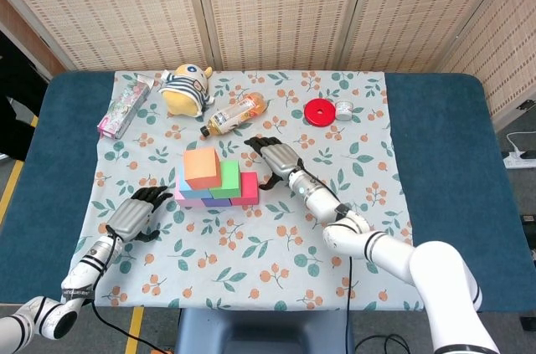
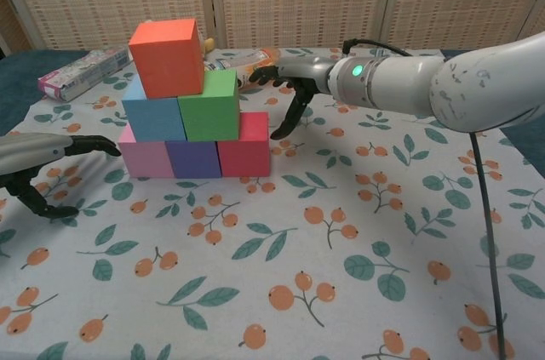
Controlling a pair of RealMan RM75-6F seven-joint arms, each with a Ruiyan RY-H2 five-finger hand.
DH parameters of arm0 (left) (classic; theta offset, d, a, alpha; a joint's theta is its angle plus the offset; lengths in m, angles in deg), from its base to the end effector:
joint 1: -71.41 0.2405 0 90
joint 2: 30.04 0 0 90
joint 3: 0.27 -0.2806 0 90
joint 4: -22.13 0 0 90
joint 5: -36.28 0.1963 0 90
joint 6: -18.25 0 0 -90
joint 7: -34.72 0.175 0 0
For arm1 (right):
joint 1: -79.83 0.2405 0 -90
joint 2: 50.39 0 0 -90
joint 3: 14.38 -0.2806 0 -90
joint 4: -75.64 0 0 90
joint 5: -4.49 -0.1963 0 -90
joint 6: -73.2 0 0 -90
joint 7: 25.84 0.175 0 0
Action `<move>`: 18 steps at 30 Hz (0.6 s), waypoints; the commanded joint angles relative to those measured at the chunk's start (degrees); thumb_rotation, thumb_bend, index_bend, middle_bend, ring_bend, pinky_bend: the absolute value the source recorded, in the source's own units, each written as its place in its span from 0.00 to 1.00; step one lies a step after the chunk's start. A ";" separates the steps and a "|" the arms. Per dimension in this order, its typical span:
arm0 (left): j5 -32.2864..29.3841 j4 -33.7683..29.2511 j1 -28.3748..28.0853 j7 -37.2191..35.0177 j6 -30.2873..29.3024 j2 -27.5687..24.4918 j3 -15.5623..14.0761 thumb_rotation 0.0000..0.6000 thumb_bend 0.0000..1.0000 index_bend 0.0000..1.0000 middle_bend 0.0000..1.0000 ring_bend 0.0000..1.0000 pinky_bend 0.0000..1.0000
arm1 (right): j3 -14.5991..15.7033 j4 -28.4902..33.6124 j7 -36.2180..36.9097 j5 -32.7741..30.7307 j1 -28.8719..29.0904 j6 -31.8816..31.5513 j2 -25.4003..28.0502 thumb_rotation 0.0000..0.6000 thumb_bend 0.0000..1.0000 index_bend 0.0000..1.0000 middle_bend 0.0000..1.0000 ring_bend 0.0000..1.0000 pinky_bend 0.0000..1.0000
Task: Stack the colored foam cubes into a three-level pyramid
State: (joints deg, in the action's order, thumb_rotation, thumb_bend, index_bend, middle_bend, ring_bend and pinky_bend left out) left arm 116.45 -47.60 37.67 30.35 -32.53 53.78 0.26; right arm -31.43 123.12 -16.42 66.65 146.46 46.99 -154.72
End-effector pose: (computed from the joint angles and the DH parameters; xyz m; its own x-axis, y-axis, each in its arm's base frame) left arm -0.2872 0.3556 0.0074 0.4843 0.3991 0.7786 0.8697 -0.3160 -0.3791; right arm -0.0661 -0.4923 -0.0938 0.3010 -0.4892 0.8185 -0.9256 -0.3565 0.1273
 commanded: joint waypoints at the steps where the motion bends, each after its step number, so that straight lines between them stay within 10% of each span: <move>1: 0.14 0.21 -0.13 -0.11 0.17 0.18 -0.05 1.00 0.31 0.11 0.01 0.00 0.08 | -0.17 -0.84 0.57 0.53 0.26 0.19 -0.79 1.00 0.04 0.00 0.02 0.00 0.01; 18: 1.30 0.77 -1.16 -1.15 0.71 1.03 -0.03 1.00 0.31 0.11 0.00 0.00 0.08 | -0.74 -3.10 3.13 2.98 0.98 0.97 -2.51 1.00 0.04 0.00 0.02 0.00 0.01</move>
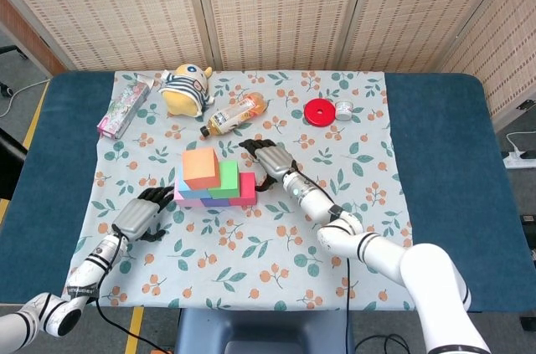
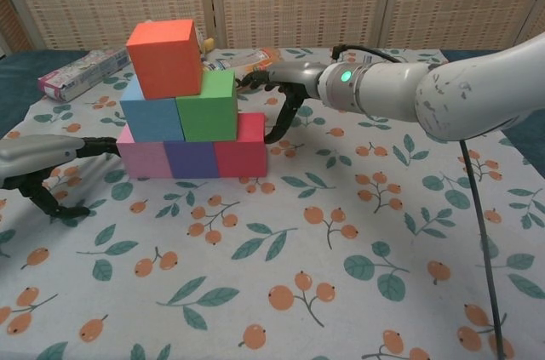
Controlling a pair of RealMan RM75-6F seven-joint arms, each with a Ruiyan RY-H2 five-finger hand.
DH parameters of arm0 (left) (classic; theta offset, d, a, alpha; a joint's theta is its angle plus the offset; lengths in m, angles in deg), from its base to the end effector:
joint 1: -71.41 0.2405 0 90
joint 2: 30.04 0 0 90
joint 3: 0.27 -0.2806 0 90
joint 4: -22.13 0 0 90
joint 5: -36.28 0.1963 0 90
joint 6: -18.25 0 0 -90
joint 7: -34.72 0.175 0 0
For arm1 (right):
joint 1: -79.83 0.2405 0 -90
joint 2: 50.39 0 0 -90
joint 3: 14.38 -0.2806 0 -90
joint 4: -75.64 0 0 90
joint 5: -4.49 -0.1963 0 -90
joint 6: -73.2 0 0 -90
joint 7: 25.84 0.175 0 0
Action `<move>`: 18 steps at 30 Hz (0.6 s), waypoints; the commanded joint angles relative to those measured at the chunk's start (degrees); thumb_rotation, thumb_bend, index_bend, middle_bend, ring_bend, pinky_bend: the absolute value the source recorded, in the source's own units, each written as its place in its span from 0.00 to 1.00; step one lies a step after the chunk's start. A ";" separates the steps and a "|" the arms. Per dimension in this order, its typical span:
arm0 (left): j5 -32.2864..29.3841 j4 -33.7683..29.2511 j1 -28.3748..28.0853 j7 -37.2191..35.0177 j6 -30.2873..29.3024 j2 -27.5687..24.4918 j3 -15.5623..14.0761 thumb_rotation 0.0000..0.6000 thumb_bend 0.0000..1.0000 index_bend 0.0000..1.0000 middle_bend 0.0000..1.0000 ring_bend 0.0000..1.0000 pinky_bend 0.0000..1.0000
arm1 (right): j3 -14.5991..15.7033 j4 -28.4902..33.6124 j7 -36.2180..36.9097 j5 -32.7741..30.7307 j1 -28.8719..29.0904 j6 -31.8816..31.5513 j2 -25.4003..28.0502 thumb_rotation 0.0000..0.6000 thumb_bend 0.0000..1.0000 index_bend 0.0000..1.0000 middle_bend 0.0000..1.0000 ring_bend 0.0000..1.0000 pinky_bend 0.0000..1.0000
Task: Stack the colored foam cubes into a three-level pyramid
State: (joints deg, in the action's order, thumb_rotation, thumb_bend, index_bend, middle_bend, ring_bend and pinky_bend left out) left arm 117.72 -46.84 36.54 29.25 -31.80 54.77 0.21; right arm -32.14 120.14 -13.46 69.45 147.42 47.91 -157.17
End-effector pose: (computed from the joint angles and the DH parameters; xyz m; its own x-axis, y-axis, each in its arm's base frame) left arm -0.2786 0.3587 -0.0011 0.4871 0.4057 0.7734 0.8651 -0.3456 -0.3636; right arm -0.0581 -0.4908 -0.1061 0.2942 -0.5005 0.8142 -0.9248 -0.3642 0.1103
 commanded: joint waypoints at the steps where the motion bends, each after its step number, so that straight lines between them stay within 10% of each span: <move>1: 0.05 0.04 -0.06 -0.09 -0.01 0.09 0.02 1.00 0.31 0.11 0.00 0.00 0.08 | -0.04 -0.19 0.27 0.27 0.02 0.10 -0.09 1.00 0.04 0.00 0.02 0.00 0.01; 18: -0.15 -1.42 0.04 0.70 -0.63 -1.02 0.04 1.00 0.31 0.11 0.00 0.00 0.07 | -0.06 0.08 0.82 1.14 -0.52 0.01 0.46 1.00 0.04 0.00 0.02 0.00 0.01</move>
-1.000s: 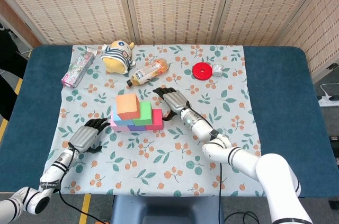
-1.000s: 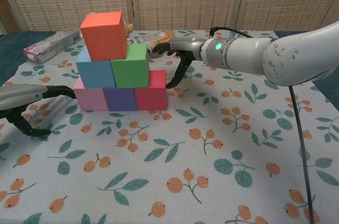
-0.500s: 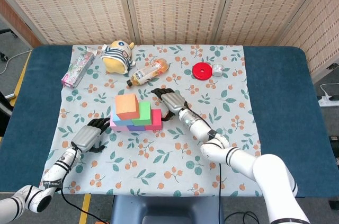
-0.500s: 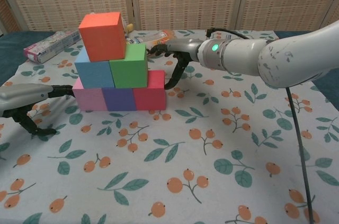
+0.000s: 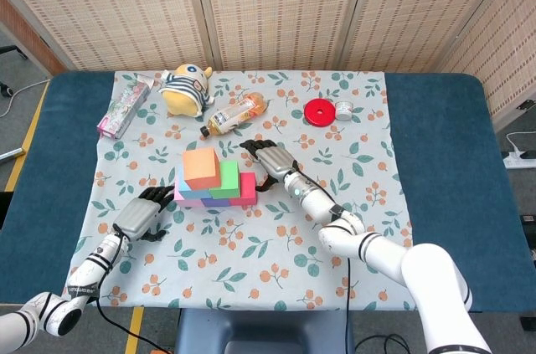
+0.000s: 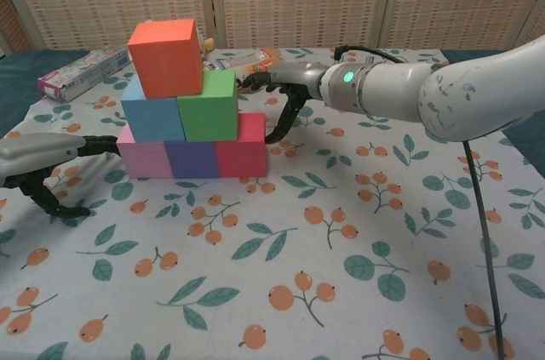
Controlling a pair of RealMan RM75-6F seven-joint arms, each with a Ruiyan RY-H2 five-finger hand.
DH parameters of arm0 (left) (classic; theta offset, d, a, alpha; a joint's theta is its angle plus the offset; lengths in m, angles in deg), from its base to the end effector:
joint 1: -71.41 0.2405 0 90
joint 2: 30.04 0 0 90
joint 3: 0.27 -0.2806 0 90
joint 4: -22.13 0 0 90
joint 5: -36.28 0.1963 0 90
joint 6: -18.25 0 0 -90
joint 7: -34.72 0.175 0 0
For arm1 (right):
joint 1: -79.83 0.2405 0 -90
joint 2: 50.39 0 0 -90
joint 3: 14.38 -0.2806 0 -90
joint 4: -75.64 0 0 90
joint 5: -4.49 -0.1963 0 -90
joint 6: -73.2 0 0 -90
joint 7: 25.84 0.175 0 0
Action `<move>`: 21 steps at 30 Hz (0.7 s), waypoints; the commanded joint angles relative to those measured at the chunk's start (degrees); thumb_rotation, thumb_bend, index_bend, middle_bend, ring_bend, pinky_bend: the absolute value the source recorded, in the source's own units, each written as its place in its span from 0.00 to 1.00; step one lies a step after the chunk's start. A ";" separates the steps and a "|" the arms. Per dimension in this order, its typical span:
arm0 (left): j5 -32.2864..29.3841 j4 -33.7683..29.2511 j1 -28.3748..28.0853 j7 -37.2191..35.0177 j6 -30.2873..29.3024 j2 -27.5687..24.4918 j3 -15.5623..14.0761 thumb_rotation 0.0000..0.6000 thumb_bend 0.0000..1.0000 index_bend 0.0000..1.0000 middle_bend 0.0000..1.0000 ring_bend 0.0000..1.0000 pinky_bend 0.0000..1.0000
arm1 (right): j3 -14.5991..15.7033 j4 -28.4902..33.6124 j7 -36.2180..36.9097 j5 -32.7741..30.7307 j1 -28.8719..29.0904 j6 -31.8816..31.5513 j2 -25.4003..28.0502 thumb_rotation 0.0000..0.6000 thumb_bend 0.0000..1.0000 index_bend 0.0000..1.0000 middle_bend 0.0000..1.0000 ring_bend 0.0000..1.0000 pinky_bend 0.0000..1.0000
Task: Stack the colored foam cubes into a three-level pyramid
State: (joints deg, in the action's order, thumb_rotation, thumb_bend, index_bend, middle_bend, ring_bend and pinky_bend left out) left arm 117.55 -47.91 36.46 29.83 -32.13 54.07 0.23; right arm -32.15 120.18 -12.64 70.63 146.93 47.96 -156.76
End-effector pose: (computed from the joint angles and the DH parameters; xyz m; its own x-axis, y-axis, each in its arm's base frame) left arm -0.2761 0.3585 0.0023 0.4899 0.3997 0.7748 0.8627 -0.3500 -0.3649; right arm -0.0618 -0.4916 -0.1034 0.2965 -0.4986 0.8145 -0.9243 -0.3645 0.1133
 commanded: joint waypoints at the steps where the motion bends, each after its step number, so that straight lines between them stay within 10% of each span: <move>1: 0.02 -0.65 0.17 0.26 -0.49 -0.55 0.05 1.00 0.30 0.11 0.00 0.00 0.07 | -0.12 0.10 0.00 -0.08 -0.05 -0.08 0.07 1.00 0.04 0.00 0.02 0.00 0.01; 21: -1.54 -3.37 -0.41 0.79 2.20 -2.79 -0.31 1.00 0.44 0.08 0.00 0.00 0.06 | -0.26 0.51 -0.73 -0.58 -0.15 0.09 0.17 1.00 0.04 0.00 0.02 0.00 0.00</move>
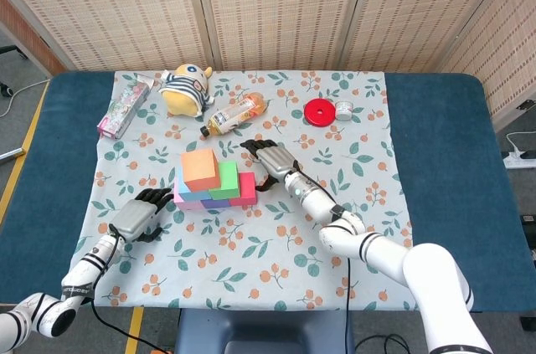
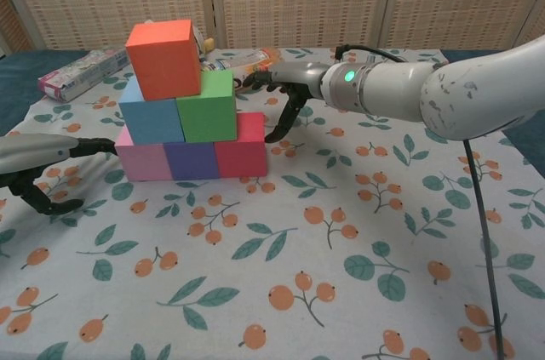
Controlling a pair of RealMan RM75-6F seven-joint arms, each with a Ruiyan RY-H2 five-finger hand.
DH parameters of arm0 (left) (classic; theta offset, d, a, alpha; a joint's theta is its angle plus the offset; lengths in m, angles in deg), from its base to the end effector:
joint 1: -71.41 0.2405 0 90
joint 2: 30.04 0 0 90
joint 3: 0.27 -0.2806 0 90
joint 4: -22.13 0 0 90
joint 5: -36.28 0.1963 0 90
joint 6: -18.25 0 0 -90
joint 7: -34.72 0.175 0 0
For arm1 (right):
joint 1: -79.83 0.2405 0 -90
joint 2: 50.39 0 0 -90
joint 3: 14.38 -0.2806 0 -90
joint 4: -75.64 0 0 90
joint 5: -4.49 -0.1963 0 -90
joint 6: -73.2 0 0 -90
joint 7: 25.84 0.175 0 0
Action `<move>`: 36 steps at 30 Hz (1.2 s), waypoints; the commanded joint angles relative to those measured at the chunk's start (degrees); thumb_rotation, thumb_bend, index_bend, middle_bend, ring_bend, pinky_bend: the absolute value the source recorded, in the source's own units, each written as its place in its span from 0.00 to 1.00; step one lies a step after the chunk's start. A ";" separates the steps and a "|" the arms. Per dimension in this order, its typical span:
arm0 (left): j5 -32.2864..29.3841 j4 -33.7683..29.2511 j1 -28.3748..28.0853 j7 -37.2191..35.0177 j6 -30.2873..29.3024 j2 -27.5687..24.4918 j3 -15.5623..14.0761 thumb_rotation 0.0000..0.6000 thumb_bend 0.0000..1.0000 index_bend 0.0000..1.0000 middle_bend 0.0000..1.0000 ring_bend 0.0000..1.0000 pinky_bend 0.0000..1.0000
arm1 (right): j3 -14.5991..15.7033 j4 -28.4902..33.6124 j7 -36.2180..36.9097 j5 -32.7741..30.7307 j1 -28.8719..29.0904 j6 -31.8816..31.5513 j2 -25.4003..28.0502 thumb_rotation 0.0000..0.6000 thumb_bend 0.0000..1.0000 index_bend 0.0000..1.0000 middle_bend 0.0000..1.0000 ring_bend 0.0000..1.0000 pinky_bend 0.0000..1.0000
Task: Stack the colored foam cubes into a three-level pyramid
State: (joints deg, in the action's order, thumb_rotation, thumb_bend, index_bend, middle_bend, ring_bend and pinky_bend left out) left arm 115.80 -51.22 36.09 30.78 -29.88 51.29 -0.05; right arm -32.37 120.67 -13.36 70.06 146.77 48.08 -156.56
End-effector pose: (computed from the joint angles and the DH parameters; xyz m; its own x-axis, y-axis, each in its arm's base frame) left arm -0.2783 0.3556 0.0104 0.4900 0.4363 0.7547 0.8668 -0.3355 -0.3689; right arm -0.0622 -0.4911 -0.1029 0.2946 -0.5007 0.8139 -0.9255 -0.3617 0.1125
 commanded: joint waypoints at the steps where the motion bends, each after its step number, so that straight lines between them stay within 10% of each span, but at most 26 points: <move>1: 0.43 -0.09 -0.10 -0.24 -0.11 0.01 -0.06 1.00 0.44 0.08 0.00 0.00 0.06 | -0.05 -0.01 -0.04 -0.03 0.02 -0.05 -0.08 1.00 0.04 0.00 0.02 0.00 0.00; 36: -0.58 -3.18 0.67 -1.45 -3.90 -4.97 2.41 1.00 0.44 0.08 0.00 0.00 0.06 | -2.60 11.03 -4.37 -4.42 -1.31 -3.36 8.67 1.00 0.04 0.00 0.02 0.00 0.00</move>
State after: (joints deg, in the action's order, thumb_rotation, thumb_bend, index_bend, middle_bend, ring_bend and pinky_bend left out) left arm 115.16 -54.19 36.80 29.47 -33.63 46.51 2.16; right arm -34.48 131.26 -17.52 66.13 145.35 45.21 -148.16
